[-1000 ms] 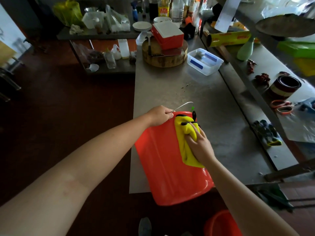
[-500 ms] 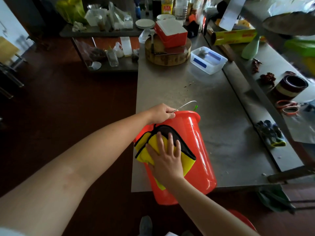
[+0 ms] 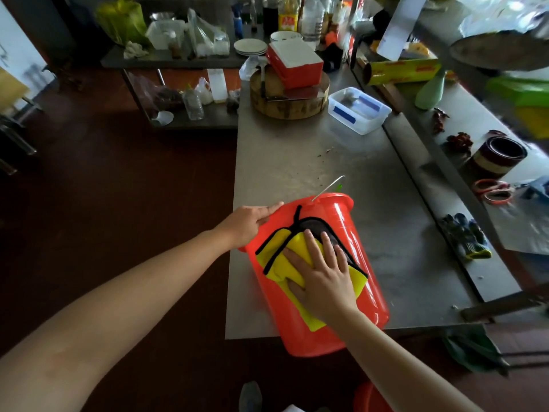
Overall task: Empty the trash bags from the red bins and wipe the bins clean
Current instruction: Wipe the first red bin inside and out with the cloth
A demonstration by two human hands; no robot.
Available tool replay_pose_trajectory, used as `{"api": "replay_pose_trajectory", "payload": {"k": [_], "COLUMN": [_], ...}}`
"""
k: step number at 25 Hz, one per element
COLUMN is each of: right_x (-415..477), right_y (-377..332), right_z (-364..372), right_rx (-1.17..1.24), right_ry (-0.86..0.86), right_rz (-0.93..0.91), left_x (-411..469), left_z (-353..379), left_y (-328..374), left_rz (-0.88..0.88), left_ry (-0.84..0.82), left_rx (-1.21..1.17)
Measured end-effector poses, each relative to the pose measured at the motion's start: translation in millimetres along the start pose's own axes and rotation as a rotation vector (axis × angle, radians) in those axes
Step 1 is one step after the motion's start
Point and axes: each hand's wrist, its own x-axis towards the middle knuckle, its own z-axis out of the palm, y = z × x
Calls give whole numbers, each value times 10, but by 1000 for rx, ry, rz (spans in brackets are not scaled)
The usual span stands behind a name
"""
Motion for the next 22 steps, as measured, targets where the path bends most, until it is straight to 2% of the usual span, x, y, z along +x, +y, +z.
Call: {"api": "replay_pose_trajectory", "payload": {"k": [5,6,8,10,12,14,16,19,22], "right_x": [124,145,178,224,260,266,230,109,25], "right_y": [-80,17,282,554,715,684,475,-66,-448], "right_z": [2,-10,-59,-108,-123,-121,-90,8,166], "right_rx": [43,69,195,394,542,550,360,75,-77], "right_ry": [-11,-6,-3,-58,-110,-100,-58,4,-72], "right_rz": [31,60,186,364,483,532,482,164,-72], "left_x": [18,34,23,48,82,91,141,234,300], "left_z": [40,53,37,84,140,126,131,132,128], "left_y": [-134,-166,-123,-147,-110,-40,-16,32,58], "left_rz": [15,-54,-168,-207,-183,-123,-85,-75,-26], "left_ry": [39,41,93,122,125,111,93,66,56], "left_rx": [86,44,-58,-127,-127,-89,-20,77,179]}}
